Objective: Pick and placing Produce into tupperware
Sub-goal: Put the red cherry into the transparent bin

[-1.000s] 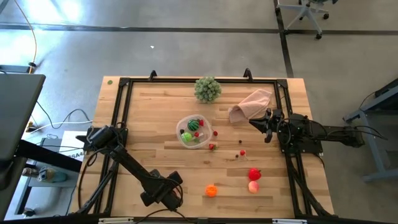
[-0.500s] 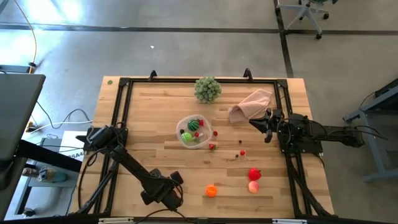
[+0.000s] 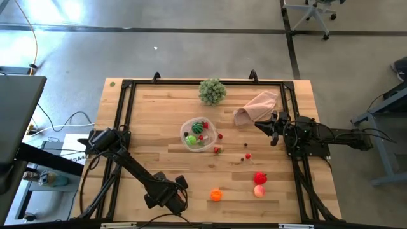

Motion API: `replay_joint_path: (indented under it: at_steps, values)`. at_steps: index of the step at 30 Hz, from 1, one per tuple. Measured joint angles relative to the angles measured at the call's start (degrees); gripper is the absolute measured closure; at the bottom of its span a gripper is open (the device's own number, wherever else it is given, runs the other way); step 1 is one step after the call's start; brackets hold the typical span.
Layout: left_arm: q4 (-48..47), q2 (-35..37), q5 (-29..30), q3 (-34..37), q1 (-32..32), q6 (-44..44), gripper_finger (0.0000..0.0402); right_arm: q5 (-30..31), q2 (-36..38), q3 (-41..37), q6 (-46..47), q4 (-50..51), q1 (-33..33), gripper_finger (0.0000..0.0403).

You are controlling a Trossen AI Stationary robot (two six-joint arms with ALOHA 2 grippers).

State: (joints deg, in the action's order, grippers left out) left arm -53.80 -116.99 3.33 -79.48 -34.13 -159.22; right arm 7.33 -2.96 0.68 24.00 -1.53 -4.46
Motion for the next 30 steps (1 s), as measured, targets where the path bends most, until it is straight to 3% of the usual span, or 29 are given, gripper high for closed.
replay_joint_path:
  at_steps: [22, 30]
  values:
    - [-0.64, 0.0, 0.49, -0.17, 0.0, 1.76, 0.035, 0.0, 0.0, -0.01, 0.01, -0.01, 0.01, 0.0373]
    - [-13.12, 0.0, 7.68, -7.77, 0.04, 2.7, 0.035, 0.0, 0.0, 0.01, 0.01, 0.01, 0.01, 0.0373]
